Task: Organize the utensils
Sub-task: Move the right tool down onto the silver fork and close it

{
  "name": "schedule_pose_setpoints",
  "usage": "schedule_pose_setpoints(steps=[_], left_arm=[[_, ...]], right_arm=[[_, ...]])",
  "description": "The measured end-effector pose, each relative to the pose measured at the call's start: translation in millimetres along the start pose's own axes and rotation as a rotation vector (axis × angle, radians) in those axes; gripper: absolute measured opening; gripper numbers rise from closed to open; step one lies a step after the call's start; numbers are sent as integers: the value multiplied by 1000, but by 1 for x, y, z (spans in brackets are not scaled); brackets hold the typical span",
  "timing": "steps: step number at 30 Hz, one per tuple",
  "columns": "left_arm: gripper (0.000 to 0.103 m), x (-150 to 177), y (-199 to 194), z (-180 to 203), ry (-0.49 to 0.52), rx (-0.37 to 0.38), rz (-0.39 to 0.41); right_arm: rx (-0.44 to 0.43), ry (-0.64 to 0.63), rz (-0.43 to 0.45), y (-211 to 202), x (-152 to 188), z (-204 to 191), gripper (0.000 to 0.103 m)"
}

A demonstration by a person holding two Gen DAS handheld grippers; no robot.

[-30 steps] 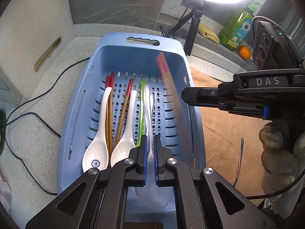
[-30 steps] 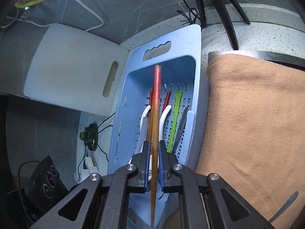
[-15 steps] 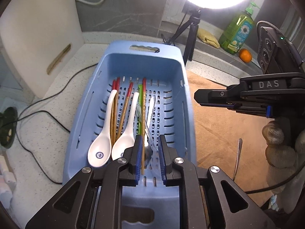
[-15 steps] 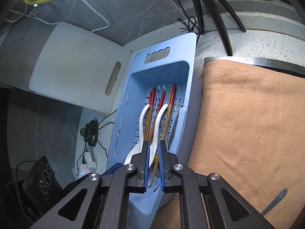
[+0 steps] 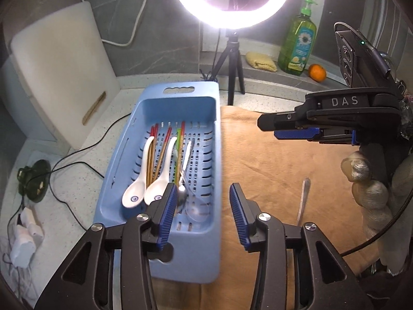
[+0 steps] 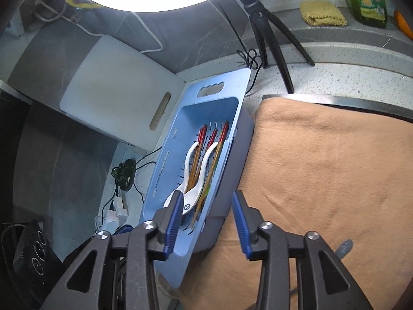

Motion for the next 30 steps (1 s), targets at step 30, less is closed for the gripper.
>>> schedule_pose_setpoints(steps=[30], left_arm=[[55,97,27,100,34,123,-144]], right_arm=[[105,25,-130,-32,77,110,70]])
Point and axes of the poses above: each gripper's, at about its wrist camera, not at the fingertips, and y roughly the way its jaws point, z to its right, x to its underside, the point moved 3 cm from there along y, roughly the way its jaws point, and after that the axes turned 3 degrees about -z, right-handed, at the moved point
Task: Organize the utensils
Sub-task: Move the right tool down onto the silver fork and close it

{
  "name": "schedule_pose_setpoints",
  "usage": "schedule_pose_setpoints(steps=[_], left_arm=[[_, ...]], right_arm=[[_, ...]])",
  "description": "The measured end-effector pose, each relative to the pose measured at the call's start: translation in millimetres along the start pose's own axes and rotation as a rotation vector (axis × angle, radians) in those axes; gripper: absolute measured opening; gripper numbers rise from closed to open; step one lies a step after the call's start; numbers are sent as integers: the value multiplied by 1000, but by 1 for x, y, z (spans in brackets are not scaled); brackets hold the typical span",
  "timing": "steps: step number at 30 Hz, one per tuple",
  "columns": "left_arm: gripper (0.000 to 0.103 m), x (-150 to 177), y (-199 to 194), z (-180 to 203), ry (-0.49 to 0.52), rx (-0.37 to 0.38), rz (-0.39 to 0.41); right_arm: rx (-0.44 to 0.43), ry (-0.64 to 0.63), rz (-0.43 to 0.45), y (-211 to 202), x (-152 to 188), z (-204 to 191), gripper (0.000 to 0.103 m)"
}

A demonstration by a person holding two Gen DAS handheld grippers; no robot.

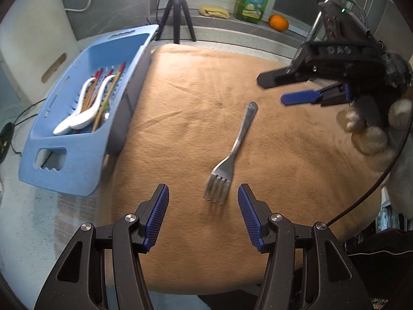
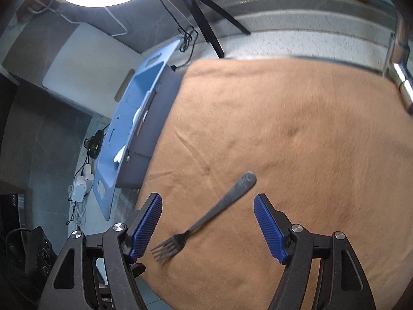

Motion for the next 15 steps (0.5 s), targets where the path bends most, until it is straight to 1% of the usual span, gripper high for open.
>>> schedule_pose_setpoints(steps=[2,7,8,12,15], left_arm=[[55,1,4,3,4,18,-7],[55,4,18,10,45,15,-38],[55,4,21,10,48,15,-44],[55,4,30,9,53,20,-56],[54,4,36,9,59,36,-65]], right_arm=[[-12,14,-23,7,5,2,70],[-30,50,-68,23,13,4,56],[-35,56,-77,26,14,4,54],[-61,80,-115,39,17,2,42],[-70,88,-134,48,19,-2,38]])
Point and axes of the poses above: each gripper's, at about its wrist camera, not at the fingertips, and y roughly the way its jaws point, z to its right, x to its underside, the point moved 3 cm from there along y, roughly the way its jaws point, and after that the axes turned 3 degrees about -z, right-handed, at the moved point
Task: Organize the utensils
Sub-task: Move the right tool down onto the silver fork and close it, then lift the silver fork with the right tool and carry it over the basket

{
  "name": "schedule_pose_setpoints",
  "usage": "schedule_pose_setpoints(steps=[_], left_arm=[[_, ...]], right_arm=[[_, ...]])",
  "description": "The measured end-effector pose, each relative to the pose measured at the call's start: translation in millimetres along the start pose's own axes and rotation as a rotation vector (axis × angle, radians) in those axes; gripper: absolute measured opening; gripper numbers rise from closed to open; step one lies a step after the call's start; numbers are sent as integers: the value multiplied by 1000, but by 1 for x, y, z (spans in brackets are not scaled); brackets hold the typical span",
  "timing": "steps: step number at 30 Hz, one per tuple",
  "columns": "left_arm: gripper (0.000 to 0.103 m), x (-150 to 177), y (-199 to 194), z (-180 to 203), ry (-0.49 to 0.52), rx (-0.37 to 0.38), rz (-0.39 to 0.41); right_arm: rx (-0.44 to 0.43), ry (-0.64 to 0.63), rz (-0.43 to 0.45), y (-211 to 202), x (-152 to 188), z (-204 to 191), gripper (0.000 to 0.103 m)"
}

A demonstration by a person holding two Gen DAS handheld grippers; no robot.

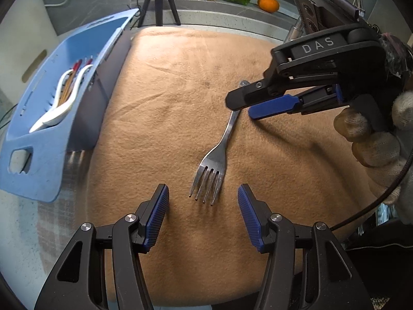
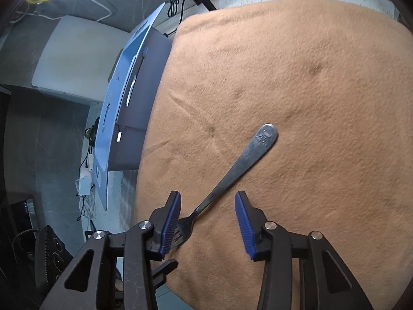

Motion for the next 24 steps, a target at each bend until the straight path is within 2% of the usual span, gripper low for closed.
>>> schedule_pose_setpoints(steps=[4,7,9,12,19,24], left_arm=[[48,-2,6,0,2,16,3],[40,-4,8,0,13,13,6],[33,-5,10,-2,20,12,8],[28,-6,11,-1,39,8,11],[22,-10,16,10,123,-52,8],[21,-11,15,10,113,-11,18]], right_arm=[[-20,25,-17,8,1,-1,33],[-26,37,-25,13,1,-1,30],[-23,40,-24,15,2,-2,30],[-22,45,-22,17,1,-3,30],[-2,53,-14,21,1,-5,28],[14,58,-11,27,-1,-10,23]])
Point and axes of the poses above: each gripper's, at about its wrist camera, not at the fingertips, and y roughly the way its jaws point, z to its right, x to its underside, the point moved 3 cm from there along y, roughly the way its jaws point, and after that the axes turned 3 degrees about -z, right-handed, at the moved point
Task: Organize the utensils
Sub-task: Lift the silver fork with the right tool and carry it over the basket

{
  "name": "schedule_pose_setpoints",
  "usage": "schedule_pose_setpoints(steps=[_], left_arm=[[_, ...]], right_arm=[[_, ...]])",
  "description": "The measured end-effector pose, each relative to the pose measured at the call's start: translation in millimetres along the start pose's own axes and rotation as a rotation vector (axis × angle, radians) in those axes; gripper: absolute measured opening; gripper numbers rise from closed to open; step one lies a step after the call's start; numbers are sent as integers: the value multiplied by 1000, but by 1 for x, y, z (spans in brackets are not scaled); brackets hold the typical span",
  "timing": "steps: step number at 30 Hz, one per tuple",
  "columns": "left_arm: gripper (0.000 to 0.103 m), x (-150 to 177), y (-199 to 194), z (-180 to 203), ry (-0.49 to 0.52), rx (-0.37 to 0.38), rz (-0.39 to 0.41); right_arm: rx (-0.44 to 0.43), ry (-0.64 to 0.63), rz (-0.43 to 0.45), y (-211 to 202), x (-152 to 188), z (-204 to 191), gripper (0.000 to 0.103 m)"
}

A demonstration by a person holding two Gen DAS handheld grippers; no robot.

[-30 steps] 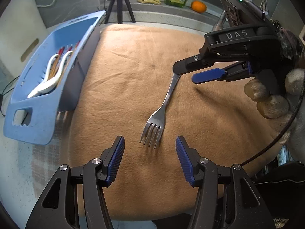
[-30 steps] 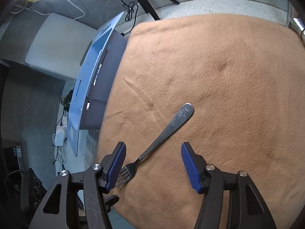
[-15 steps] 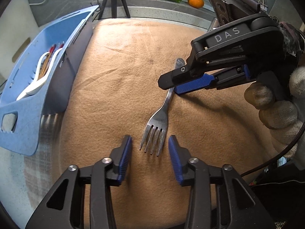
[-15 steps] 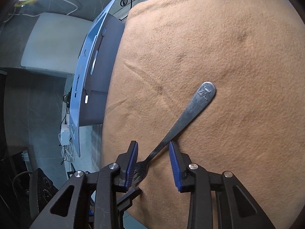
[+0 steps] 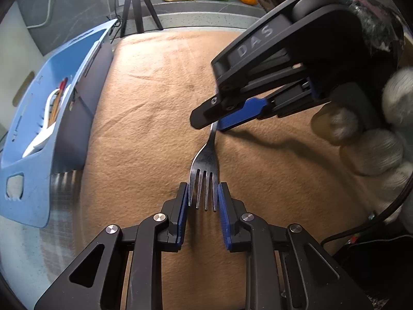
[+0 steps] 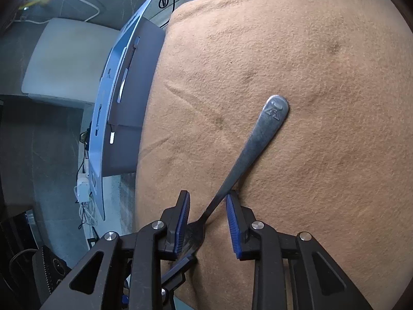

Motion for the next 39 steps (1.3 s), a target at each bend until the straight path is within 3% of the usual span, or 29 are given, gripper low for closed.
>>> schedule_pose_setpoints(steps=[4,16,27,39], left_arm=[[20,-2,-3,-1,-14,27,12],[21,-8,-26,-18,-46,75,67],[20,-22,-63,-74,-86,57,157],[20,-36,-56,-144,-140,40,165]], right_arm=[[0,22,-2,2,-1,3,12],[-69,61,41,-19,-9,-4,9],[-118,-18,101,-22,-43,-77,8],[-103,-64,92,14,-81,-137,8]])
Point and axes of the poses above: each gripper's, at about its wrist camera, not at the fingertips, and y roughly the way its jaws point, z to its right, x to its underside, the point moved 3 cm from there along y, roughly the way its jaws point, and after that the axes turned 3 degrees about -z, right-handed, at the moved point
